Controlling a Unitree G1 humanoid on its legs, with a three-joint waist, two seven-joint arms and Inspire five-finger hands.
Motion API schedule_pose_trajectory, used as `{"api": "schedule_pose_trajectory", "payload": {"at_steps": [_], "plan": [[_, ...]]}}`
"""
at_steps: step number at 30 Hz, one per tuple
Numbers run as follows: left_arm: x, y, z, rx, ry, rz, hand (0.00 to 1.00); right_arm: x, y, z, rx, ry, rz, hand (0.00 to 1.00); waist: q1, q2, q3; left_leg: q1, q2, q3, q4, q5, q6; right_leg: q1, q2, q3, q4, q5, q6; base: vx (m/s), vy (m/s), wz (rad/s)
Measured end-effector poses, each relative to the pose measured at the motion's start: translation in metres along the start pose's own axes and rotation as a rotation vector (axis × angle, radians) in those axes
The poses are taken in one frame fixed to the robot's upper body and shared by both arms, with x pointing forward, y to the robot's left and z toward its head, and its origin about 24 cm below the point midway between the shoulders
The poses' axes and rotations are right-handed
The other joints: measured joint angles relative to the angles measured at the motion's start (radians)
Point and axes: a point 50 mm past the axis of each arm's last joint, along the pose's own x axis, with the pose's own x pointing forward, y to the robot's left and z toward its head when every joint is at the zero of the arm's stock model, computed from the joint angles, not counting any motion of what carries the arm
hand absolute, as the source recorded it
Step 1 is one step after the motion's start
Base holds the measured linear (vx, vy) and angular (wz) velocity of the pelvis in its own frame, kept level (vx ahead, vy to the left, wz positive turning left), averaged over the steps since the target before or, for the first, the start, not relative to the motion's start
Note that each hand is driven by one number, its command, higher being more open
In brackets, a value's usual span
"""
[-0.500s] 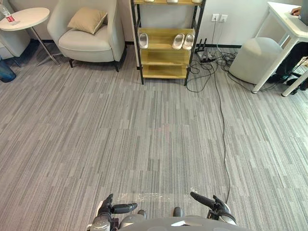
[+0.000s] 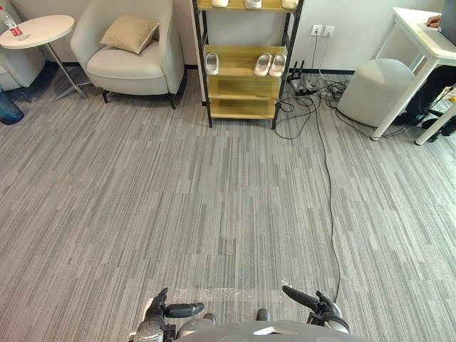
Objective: Organize the slippers on the shoe rack
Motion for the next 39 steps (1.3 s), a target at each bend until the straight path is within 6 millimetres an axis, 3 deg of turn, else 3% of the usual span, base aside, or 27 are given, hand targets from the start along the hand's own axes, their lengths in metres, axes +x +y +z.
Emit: {"api": "schedule_pose_trajectory", "payload": {"at_steps": [14, 18, 19, 22, 23, 25, 26, 27, 28, 30, 31, 32, 33, 34, 35, 36, 37, 38, 39], "plan": [[0.001, 0.004, -0.001, 0.004, 0.008, 0.007, 1.00, 0.000, 0.005, 0.001, -0.027, -0.003, 0.019, 1.00, 0.003, -0.016, 0.001, -0.024, -0.002, 0.009, 0.005, -0.008, 0.007, -0.024, 0.000, 0.008, 0.000, -0.002, 0.002, 0.00, 0.000, -0.01], [0.002, 0.006, 0.003, 0.000, 0.005, 0.008, 1.00, 0.000, 0.007, 0.002, -0.032, -0.003, 0.024, 1.00, 0.018, -0.025, 0.000, -0.108, -0.007, 0.027, 0.117, -0.075, 0.022, -0.066, -0.009, 0.027, 0.001, -0.010, 0.014, 0.04, 0.041, -0.15], [0.002, 0.005, 0.004, -0.005, 0.002, 0.007, 1.00, 0.000, 0.006, 0.004, -0.033, -0.008, 0.022, 1.00, 0.023, -0.019, 0.000, -0.140, -0.004, 0.039, 0.177, -0.117, 0.032, -0.089, -0.010, 0.035, 0.032, -0.032, 0.023, 0.07, 0.071, -0.24], [0.002, 0.004, 0.009, -0.004, -0.020, 0.003, 1.00, 0.001, 0.002, 0.009, -0.033, -0.024, 0.014, 1.00, 0.020, -0.004, 0.007, -0.178, -0.003, 0.049, 0.277, -0.193, 0.048, -0.189, -0.026, 0.036, 0.258, -0.148, 0.054, 0.08, 0.081, -0.19], [0.003, 0.003, 0.011, 0.001, -0.024, 0.000, 1.00, 0.002, 0.002, 0.012, -0.033, -0.036, 0.015, 1.00, 0.025, -0.001, 0.014, -0.174, -0.006, 0.067, 0.303, -0.220, 0.057, -0.271, -0.044, 0.024, 0.451, -0.192, 0.083, 0.11, 0.104, -0.32], [0.003, 0.002, 0.012, 0.013, -0.025, -0.006, 1.00, 0.002, 0.006, 0.022, -0.026, -0.075, 0.028, 1.00, 0.018, -0.001, 0.024, -0.160, -0.015, 0.070, 0.324, -0.247, 0.068, -0.361, -0.069, -0.003, 0.665, -0.200, 0.083, 0.18, 0.111, -0.16], [0.005, 0.004, 0.019, 0.036, -0.043, -0.006, 1.00, 0.002, 0.011, 0.028, -0.015, -0.099, 0.040, 1.00, 0.013, -0.014, 0.046, -0.108, -0.036, 0.066, 0.317, -0.262, 0.088, -0.423, -0.103, -0.026, 0.838, -0.206, 0.089, 0.26, 0.092, 0.08], [0.005, 0.005, 0.020, 0.041, -0.041, -0.004, 1.00, 0.002, 0.012, 0.028, -0.012, -0.099, 0.040, 1.00, 0.006, -0.013, 0.049, -0.087, -0.038, 0.060, 0.319, -0.279, 0.093, -0.435, -0.109, -0.033, 0.886, -0.234, 0.083, 0.35, 0.083, 0.23], [0.005, 0.005, 0.021, 0.040, -0.040, -0.002, 1.00, 0.002, 0.012, 0.030, -0.014, -0.104, 0.044, 1.00, 0.001, -0.013, 0.050, -0.046, -0.032, 0.042, 0.313, -0.302, 0.095, -0.448, -0.107, -0.069, 0.894, -0.276, 0.053, 0.34, 0.019, 0.41], [0.006, 0.003, 0.024, 0.037, -0.049, -0.005, 1.00, 0.002, 0.016, 0.036, -0.013, -0.120, 0.055, 1.00, -0.006, -0.008, 0.052, -0.003, -0.015, 0.023, 0.279, -0.311, 0.093, -0.491, -0.094, -0.134, 0.831, -0.294, 0.019, 0.40, -0.015, 0.36], [0.006, 0.001, 0.026, 0.034, -0.053, -0.008, 1.00, 0.003, 0.015, 0.039, -0.014, -0.128, 0.054, 1.00, -0.011, 0.004, 0.060, 0.016, 0.002, 0.016, 0.254, -0.310, 0.091, -0.509, -0.075, -0.157, 0.783, -0.294, 0.011, 0.48, -0.059, 0.32], [0.007, -0.005, 0.030, 0.028, -0.061, -0.021, 1.00, 0.004, 0.017, 0.052, -0.011, -0.162, 0.061, 1.00, -0.028, 0.038, 0.076, 0.053, 0.048, 0.008, 0.213, -0.302, 0.076, -0.542, -0.018, -0.186, 0.652, -0.271, -0.008, 0.52, -0.076, 0.36], [0.007, -0.007, 0.031, 0.027, -0.063, -0.026, 1.00, 0.004, 0.018, 0.055, -0.019, -0.172, 0.064, 1.00, -0.032, 0.044, 0.080, 0.064, 0.058, 0.004, 0.205, -0.300, 0.063, -0.552, 0.010, -0.186, 0.564, -0.229, -0.013, 0.77, -0.141, 0.39], [0.007, -0.007, 0.030, 0.029, -0.062, -0.032, 1.00, 0.003, 0.017, 0.052, -0.027, -0.165, 0.065, 1.00, -0.032, 0.033, 0.074, 0.091, 0.061, 0.000, 0.206, -0.309, 0.025, -0.547, 0.037, -0.181, 0.395, -0.098, -0.042, 0.47, -0.101, 0.30], [0.007, -0.005, 0.030, 0.033, -0.061, -0.027, 1.00, 0.003, 0.017, 0.049, -0.021, -0.157, 0.065, 1.00, -0.033, 0.023, 0.069, 0.104, 0.062, -0.007, 0.208, -0.319, 0.008, -0.536, 0.038, -0.169, 0.376, 0.016, -0.095, 0.68, -0.166, 0.23], [0.007, -0.012, 0.032, 0.026, -0.062, -0.036, 1.00, 0.004, 0.013, 0.057, 0.002, -0.169, 0.054, 1.00, -0.027, 0.070, 0.080, 0.118, 0.098, -0.015, 0.236, -0.322, -0.015, -0.527, 0.064, -0.191, 0.418, 0.022, -0.125, 0.69, -0.164, 0.32], [0.007, -0.018, 0.039, -0.002, -0.085, -0.048, 1.00, 0.005, 0.012, 0.060, 0.005, -0.179, 0.049, 1.00, -0.030, 0.072, 0.081, 0.086, 0.095, -0.024, 0.314, -0.267, -0.064, -0.511, 0.052, -0.192, 0.443, -0.040, -0.129, 0.82, -0.199, 0.29], [0.007, -0.023, 0.040, -0.015, -0.092, -0.056, 1.00, 0.005, 0.011, 0.059, 0.006, -0.177, 0.045, 1.00, -0.030, 0.073, 0.082, 0.078, 0.091, -0.026, 0.360, -0.228, -0.070, -0.487, 0.048, -0.193, 0.444, -0.062, -0.130, 0.64, -0.160, 0.40], [0.006, -0.030, 0.039, -0.060, -0.090, -0.068, 1.00, 0.004, 0.009, 0.053, 0.004, -0.158, 0.041, 1.00, -0.032, 0.076, 0.082, 0.029, 0.085, -0.028, 0.542, -0.105, -0.024, -0.405, 0.046, -0.196, 0.418, -0.098, -0.126, 0.61, -0.152, 0.28]]}}
